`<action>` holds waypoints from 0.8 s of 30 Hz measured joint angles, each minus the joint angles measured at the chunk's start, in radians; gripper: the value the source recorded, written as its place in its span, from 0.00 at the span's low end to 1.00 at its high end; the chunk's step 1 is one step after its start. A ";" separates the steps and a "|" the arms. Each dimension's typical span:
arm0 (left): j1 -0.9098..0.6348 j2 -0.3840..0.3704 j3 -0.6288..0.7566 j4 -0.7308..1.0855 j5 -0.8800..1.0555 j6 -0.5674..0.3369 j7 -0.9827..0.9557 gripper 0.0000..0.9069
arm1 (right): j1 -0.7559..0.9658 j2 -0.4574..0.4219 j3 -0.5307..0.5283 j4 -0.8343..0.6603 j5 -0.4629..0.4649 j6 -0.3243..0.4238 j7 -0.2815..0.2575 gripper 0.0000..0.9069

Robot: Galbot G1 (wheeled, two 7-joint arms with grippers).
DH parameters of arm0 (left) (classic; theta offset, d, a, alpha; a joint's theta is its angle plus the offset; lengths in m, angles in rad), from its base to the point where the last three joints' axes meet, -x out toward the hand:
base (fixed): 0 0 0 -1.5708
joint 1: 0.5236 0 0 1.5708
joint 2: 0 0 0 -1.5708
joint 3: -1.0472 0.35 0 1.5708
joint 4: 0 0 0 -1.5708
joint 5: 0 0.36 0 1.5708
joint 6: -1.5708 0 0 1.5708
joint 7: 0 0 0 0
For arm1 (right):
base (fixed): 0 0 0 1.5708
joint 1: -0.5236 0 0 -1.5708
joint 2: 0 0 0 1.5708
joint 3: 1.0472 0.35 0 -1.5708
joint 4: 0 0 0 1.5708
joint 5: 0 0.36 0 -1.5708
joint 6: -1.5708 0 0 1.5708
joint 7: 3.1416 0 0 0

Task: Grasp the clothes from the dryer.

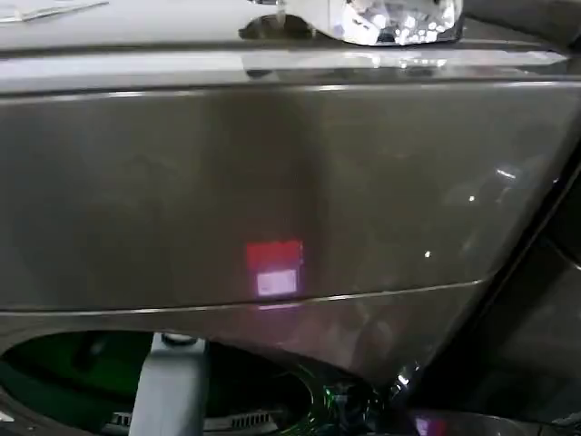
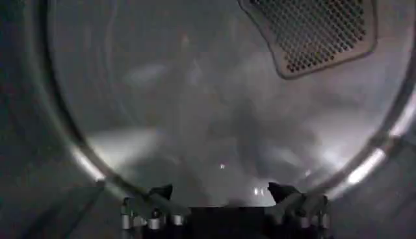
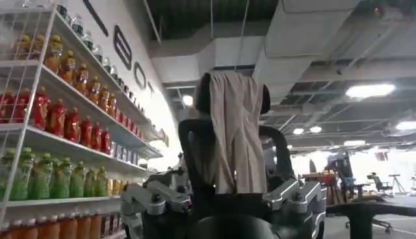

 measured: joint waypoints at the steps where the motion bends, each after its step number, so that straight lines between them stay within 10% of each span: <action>1: -0.029 -0.001 -0.001 0.037 -0.007 -0.017 -0.004 1.00 | 0.002 0.000 -0.002 0.001 0.000 0.000 0.000 1.00; 24: -0.562 -0.001 -0.005 0.902 0.127 -0.396 0.134 1.00 | 0.027 -0.006 -0.044 0.000 -0.016 0.010 -0.004 1.00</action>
